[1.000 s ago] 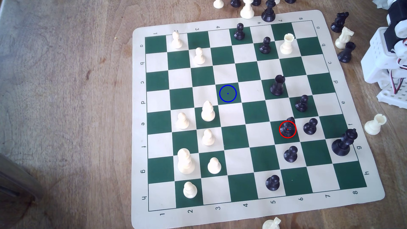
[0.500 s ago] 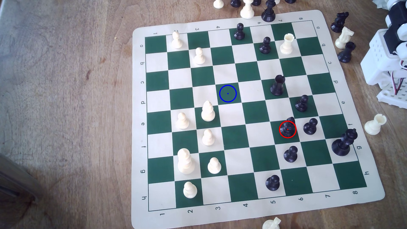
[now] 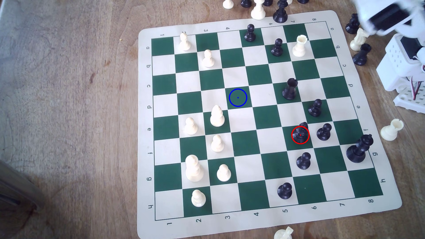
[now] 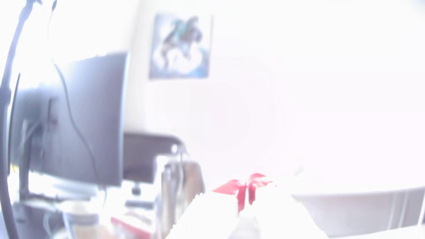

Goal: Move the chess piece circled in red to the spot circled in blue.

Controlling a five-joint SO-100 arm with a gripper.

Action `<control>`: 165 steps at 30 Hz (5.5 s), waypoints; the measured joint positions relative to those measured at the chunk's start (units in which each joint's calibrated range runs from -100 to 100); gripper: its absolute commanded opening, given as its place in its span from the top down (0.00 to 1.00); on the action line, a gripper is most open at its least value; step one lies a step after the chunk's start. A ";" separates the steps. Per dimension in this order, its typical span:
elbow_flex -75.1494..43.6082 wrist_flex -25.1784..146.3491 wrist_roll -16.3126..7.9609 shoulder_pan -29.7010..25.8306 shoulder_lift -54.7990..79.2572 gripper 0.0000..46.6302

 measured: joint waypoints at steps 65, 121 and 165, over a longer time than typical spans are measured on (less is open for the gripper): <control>-34.52 54.26 -3.76 -12.46 59.24 0.67; -34.25 51.16 -5.13 -13.64 61.50 0.99; -73.66 58.33 -3.71 3.54 90.66 0.98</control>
